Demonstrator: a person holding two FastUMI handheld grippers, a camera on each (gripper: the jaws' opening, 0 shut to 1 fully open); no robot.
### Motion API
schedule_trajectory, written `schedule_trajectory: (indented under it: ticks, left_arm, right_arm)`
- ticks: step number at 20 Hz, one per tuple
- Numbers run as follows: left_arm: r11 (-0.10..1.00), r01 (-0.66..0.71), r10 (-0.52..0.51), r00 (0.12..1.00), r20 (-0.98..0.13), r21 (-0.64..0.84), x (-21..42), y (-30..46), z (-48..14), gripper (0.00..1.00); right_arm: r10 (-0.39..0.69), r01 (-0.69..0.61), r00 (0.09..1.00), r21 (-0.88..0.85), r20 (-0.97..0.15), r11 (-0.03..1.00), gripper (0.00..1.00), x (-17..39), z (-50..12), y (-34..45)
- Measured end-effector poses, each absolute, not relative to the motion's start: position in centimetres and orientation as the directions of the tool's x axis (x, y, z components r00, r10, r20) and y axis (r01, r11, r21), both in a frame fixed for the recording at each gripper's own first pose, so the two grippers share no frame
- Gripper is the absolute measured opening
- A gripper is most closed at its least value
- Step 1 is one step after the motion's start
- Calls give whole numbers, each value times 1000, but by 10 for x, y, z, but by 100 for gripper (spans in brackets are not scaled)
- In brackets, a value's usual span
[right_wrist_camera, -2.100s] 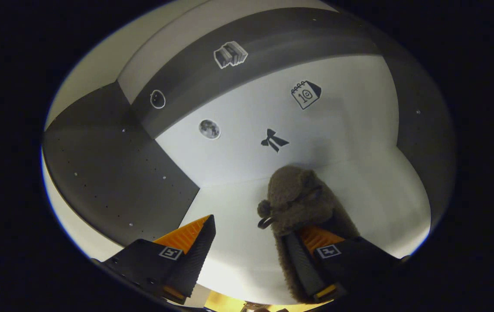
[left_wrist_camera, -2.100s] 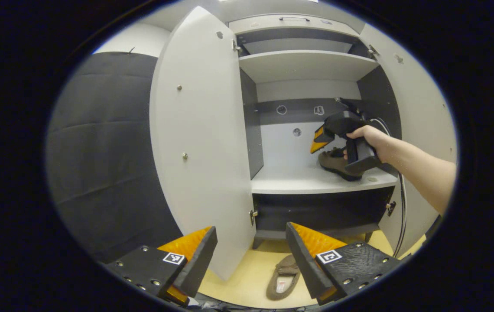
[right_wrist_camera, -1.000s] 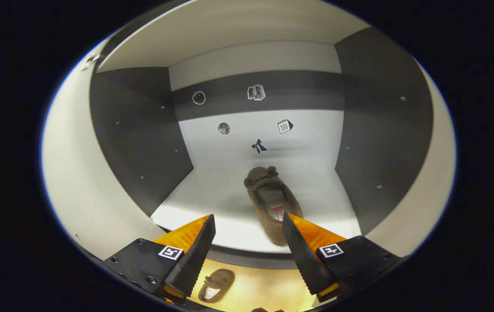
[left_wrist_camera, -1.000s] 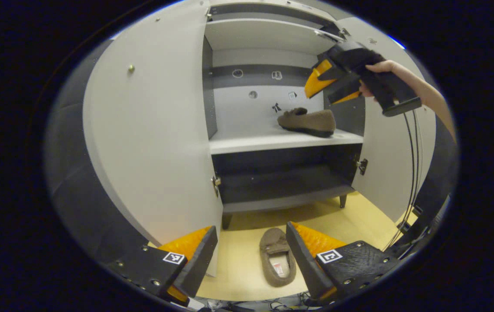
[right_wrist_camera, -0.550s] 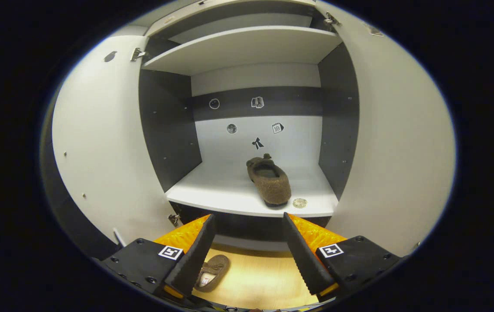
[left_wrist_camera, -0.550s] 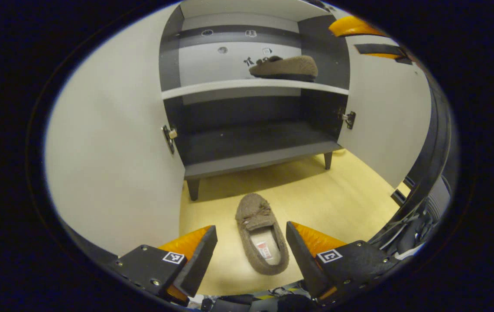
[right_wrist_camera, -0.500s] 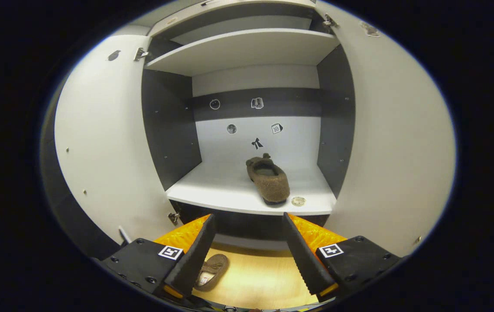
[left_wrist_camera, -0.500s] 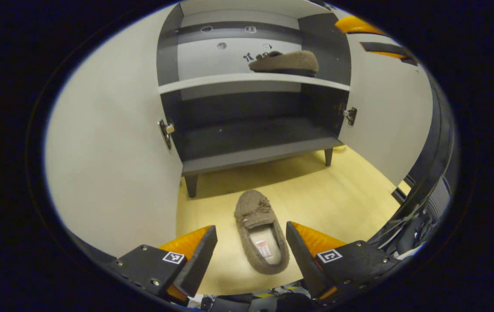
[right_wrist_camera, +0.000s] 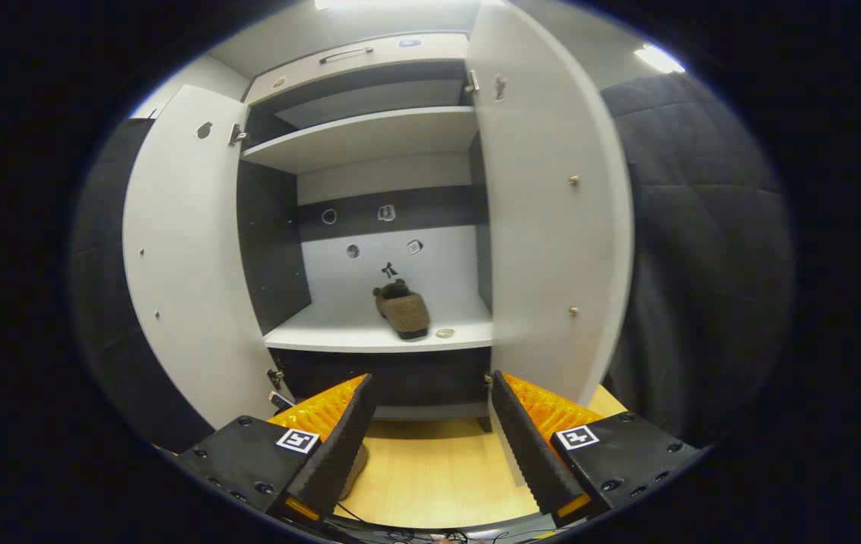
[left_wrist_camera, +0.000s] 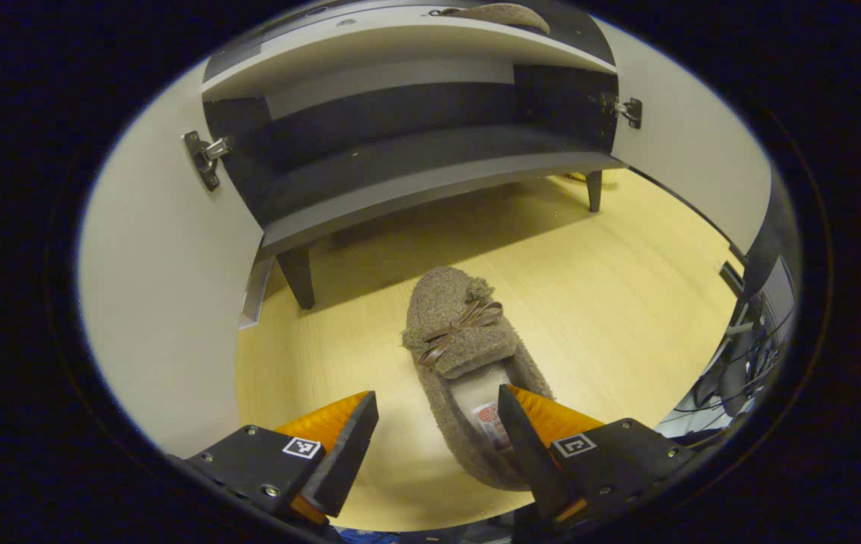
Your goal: Grab one shoe with the right hand and put it into the shoe cabinet, grab the other shoe with the left hand and put it into the shoe cabinet; then close the right door with the right hand and the left door with the left hand.
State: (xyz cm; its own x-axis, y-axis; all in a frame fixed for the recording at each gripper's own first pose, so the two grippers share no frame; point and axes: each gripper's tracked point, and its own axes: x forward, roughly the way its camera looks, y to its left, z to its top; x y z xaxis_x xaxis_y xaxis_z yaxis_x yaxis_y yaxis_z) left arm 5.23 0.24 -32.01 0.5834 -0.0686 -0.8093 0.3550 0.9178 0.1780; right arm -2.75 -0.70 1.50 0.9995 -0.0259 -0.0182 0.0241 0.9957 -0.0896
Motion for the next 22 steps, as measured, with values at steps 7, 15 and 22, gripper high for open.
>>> schedule_trajectory:
  ticks: [7, 15, 22]
  left_arm:
    - [919, 378, -120, 543, -831, 114, 68, -3, -331, 100]
    - [963, 268, -115, 538, -835, 40, 90, -6, -340, 18]
    - [988, 140, -123, 481, -868, -62, 74, -17, -338, 24]
  right_arm:
    - [-319, 319, 947, 7, 34, 948, 98, -90, 24, -108]
    - [-504, 500, 863, 83, 37, 862, 98, -122, 39, -187]
    - [-472, 469, 881, 62, 39, 881, 98, -76, 57, -241]
